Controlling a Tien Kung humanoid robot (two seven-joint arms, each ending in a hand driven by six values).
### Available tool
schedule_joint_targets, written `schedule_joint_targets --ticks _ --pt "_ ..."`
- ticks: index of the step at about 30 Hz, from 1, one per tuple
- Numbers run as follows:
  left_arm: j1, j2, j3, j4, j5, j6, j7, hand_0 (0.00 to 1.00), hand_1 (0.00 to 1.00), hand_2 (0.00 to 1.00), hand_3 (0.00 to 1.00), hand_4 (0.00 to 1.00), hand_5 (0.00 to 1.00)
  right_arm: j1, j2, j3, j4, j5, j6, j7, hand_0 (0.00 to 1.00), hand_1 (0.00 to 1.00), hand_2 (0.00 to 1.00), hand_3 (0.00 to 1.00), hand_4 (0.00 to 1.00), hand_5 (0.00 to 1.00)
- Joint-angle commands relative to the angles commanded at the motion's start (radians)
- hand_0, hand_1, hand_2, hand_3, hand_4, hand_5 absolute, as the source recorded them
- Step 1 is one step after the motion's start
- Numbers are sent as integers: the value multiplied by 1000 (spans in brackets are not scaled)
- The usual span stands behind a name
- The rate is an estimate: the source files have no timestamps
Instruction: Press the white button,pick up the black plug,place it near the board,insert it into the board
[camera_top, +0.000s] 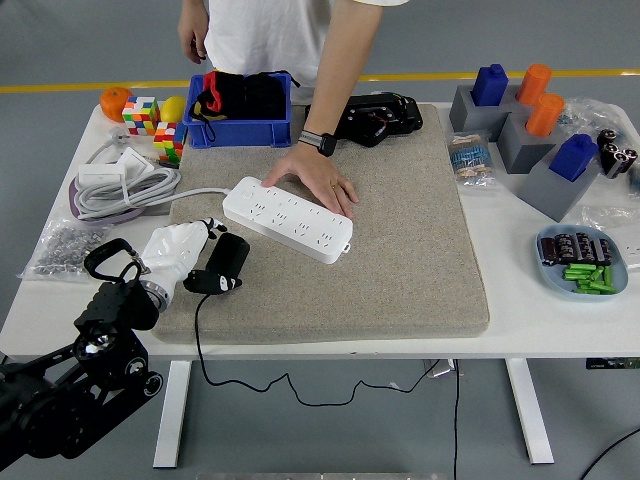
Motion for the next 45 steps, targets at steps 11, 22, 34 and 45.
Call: schedule_joint_targets --ticks 11,22,34,45 --pt "-11 -10 6 13 5 52 -34 250 500 502 640 906 110 -2 2 1 0 -2 -1 2 691 619 631 569 668 252" --pt "-29 -11 4 3 -70 66 -60 165 352 381 574 761 2 -1 3 4 0 -2 -1 2 691 619 629 569 668 250" --pt "-150 -36 43 89 -158 62 -79 160 340 371 567 771 2 3 1 -2 1 0 -2 3 690 618 629 568 667 248" --pt "-148 -47 18 104 -291 89 -116 160 334 366 565 778 2 1 2 0 -1 1 -2 2 691 618 628 568 667 245"
